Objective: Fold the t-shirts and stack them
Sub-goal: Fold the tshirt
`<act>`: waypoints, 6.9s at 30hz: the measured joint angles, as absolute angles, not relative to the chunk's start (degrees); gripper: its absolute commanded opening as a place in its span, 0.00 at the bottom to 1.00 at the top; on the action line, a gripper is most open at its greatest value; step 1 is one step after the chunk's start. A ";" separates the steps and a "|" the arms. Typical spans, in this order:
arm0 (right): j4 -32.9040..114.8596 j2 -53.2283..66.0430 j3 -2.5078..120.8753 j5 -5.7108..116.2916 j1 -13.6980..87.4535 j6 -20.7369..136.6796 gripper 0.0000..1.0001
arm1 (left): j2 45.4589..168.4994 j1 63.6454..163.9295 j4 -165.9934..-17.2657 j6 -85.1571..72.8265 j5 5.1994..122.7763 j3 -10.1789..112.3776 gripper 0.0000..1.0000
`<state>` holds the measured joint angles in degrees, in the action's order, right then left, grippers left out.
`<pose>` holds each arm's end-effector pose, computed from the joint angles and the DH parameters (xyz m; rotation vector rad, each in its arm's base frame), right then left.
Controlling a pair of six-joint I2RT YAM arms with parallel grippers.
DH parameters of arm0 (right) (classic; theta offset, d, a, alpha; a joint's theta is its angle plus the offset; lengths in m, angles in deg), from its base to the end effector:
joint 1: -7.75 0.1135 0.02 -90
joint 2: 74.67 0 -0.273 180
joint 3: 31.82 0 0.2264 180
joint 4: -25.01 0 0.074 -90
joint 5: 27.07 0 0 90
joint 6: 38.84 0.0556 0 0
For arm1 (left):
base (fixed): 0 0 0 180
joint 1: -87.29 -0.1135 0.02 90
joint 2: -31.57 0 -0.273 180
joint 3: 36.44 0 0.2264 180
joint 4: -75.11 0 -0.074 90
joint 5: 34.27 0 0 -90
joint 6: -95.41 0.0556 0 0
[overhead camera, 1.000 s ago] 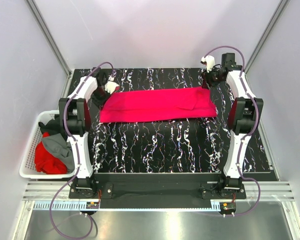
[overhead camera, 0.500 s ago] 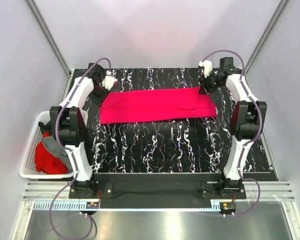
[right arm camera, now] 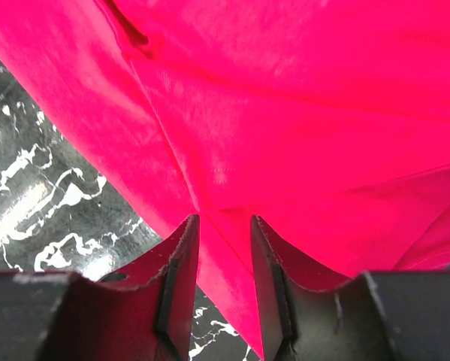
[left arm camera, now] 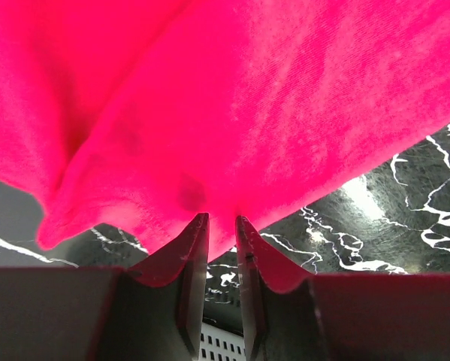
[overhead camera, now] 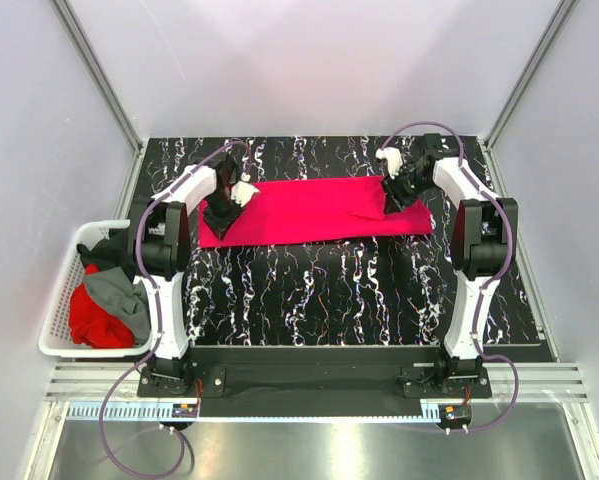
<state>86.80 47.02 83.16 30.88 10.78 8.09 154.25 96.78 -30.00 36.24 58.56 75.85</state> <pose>0.4305 0.0523 0.2066 -1.1290 2.2974 0.5236 0.3948 -0.0688 0.1734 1.0545 2.8631 -0.0508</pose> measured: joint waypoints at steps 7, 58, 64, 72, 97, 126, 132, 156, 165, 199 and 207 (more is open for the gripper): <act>87.19 47.02 79.01 31.95 10.63 5.88 0.57 | 154.64 96.76 -30.09 35.50 58.56 75.77 0.24; 87.95 52.28 85.30 30.86 13.34 6.45 0.30 | 154.70 96.76 -30.72 35.30 58.82 73.41 0.25; 87.95 52.28 85.11 30.79 13.34 6.43 0.31 | 154.70 96.76 -30.72 35.30 58.82 73.41 0.26; 88.11 52.26 84.43 30.77 13.34 6.47 0.31 | 154.70 96.76 -30.72 35.30 58.82 73.41 0.26; 91.41 52.30 91.25 30.92 14.14 4.33 0.00 | 154.70 96.76 -30.72 35.30 58.82 73.41 0.26; 92.30 43.45 82.46 38.51 19.32 -4.44 0.36 | 155.08 96.76 -30.52 35.30 58.71 73.80 0.27; 91.54 43.52 82.46 39.42 19.32 -4.28 0.35 | 155.08 96.76 -30.48 35.30 58.71 73.82 0.28; 90.77 48.98 82.53 41.48 18.56 -4.15 0.20 | 155.08 96.76 -30.48 35.30 58.64 73.82 0.28; 90.64 50.27 84.17 42.55 18.43 -3.34 0.01 | 155.08 96.76 -30.48 35.30 58.58 73.82 0.28; 88.78 61.62 107.14 43.99 24.81 -1.75 0.07 | 154.59 96.76 -31.03 35.33 58.47 73.01 0.28; 85.90 59.12 105.09 43.90 24.88 1.99 0.36 | 154.59 96.76 -30.92 35.39 58.49 73.21 0.29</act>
